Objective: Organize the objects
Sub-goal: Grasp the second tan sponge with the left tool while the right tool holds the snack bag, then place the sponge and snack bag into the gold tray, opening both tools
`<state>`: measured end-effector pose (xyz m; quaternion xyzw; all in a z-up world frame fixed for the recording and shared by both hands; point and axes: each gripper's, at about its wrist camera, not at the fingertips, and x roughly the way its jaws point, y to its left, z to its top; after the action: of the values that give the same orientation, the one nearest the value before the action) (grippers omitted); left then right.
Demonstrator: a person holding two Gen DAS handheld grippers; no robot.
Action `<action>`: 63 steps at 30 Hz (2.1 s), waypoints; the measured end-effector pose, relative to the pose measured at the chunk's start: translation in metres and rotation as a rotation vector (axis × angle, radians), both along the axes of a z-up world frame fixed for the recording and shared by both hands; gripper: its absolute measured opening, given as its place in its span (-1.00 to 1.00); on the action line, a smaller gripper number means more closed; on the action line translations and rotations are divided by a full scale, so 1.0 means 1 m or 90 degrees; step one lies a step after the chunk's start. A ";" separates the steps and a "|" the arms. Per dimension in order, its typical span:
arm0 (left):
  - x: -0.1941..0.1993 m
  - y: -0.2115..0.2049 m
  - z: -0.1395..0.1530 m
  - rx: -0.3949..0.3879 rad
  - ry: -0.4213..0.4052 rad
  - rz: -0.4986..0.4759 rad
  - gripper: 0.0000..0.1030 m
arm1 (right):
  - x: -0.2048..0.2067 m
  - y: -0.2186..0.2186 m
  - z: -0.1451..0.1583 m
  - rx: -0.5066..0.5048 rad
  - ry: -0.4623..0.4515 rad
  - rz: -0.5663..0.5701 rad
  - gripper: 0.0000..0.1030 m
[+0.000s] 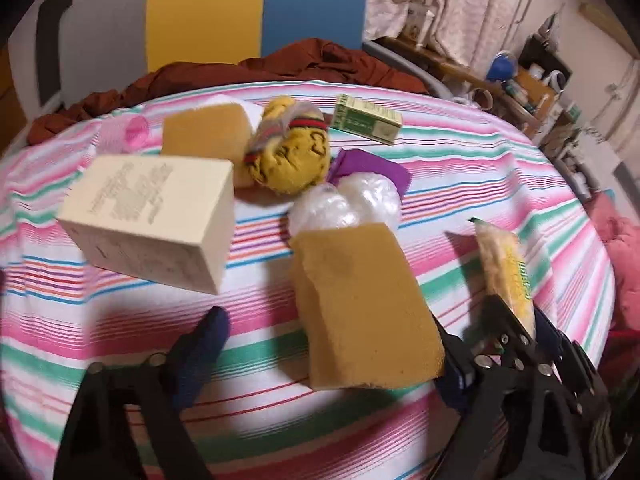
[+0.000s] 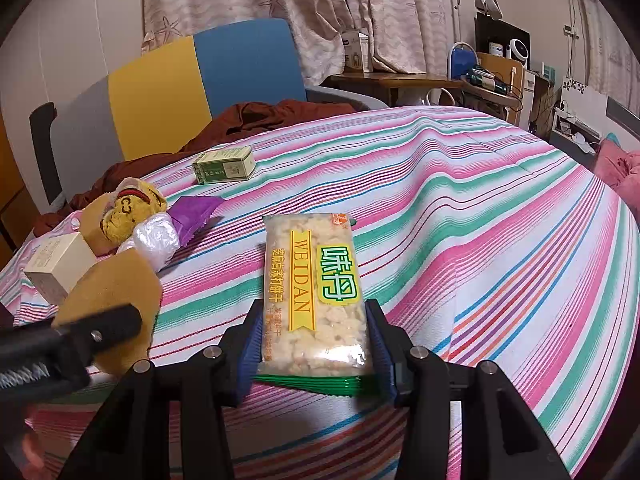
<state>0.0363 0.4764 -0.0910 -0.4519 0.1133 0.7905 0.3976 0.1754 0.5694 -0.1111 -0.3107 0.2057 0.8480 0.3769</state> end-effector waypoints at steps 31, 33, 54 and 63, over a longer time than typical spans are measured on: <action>0.075 -0.148 0.016 0.143 0.125 -0.029 -0.11 | -0.012 -0.021 0.008 0.082 -0.039 0.011 -0.06; 0.073 -0.161 0.021 0.149 0.122 -0.019 -0.11 | -0.014 -0.025 0.010 0.097 -0.046 0.016 -0.06; -0.013 -0.325 0.052 0.196 0.068 0.237 -0.11 | -0.041 -0.097 0.022 0.286 -0.104 0.151 -0.06; -0.067 -0.357 0.042 0.138 0.056 0.301 -0.10 | -0.028 -0.150 0.058 0.155 0.040 0.204 -0.06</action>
<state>-0.0310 0.1198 -0.0491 -0.3855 -0.0637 0.8879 0.2429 0.1477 0.4195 -0.0535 -0.2648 0.0614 0.9252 0.2648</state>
